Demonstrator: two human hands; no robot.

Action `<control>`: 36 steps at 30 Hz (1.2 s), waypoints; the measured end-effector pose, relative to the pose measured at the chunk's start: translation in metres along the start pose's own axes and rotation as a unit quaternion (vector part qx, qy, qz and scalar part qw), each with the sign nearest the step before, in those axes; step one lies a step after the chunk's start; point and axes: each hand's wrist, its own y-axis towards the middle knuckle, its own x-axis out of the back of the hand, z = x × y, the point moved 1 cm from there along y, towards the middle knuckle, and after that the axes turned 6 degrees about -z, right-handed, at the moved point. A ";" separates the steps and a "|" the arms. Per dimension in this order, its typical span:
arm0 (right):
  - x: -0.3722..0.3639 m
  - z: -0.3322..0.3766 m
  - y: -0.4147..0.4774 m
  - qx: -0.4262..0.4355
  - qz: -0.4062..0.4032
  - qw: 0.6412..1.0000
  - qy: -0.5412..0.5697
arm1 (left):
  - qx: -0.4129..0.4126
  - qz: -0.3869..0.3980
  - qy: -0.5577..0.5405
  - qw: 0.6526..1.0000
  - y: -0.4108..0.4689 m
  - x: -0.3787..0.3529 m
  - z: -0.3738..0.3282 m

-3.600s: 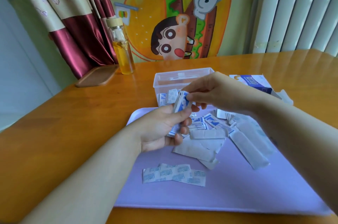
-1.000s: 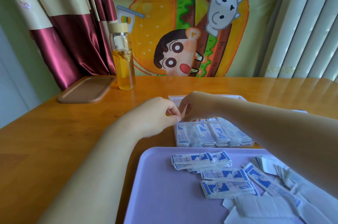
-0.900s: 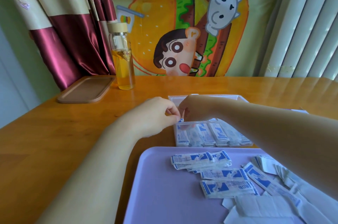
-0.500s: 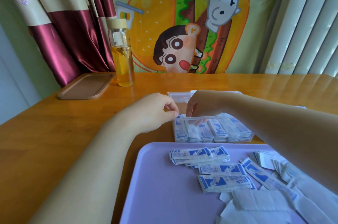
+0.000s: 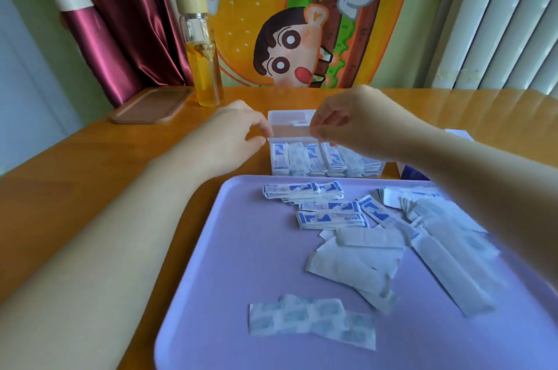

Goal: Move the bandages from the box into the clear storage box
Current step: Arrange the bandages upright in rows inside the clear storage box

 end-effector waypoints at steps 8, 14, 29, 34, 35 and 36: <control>-0.020 0.023 -0.101 0.030 0.295 0.952 -0.077 | -0.077 0.243 0.038 0.966 -0.087 -0.017 -0.052; -0.010 0.017 -0.109 0.008 0.278 0.945 -0.169 | -0.073 0.307 0.040 0.948 -0.111 -0.027 -0.073; -0.020 0.008 -0.096 -0.080 0.370 0.899 -0.220 | -0.012 0.434 0.104 0.895 -0.097 -0.027 -0.089; -0.021 0.002 -0.097 -0.108 0.371 0.908 -0.162 | 0.011 0.371 0.044 0.927 -0.101 -0.012 -0.064; -0.020 0.000 -0.097 -0.103 0.360 0.914 -0.158 | 0.051 0.339 -0.018 0.939 -0.102 -0.008 -0.056; -0.017 -0.002 -0.097 -0.102 0.342 0.921 -0.155 | 0.108 0.301 -0.109 0.941 -0.103 -0.006 -0.048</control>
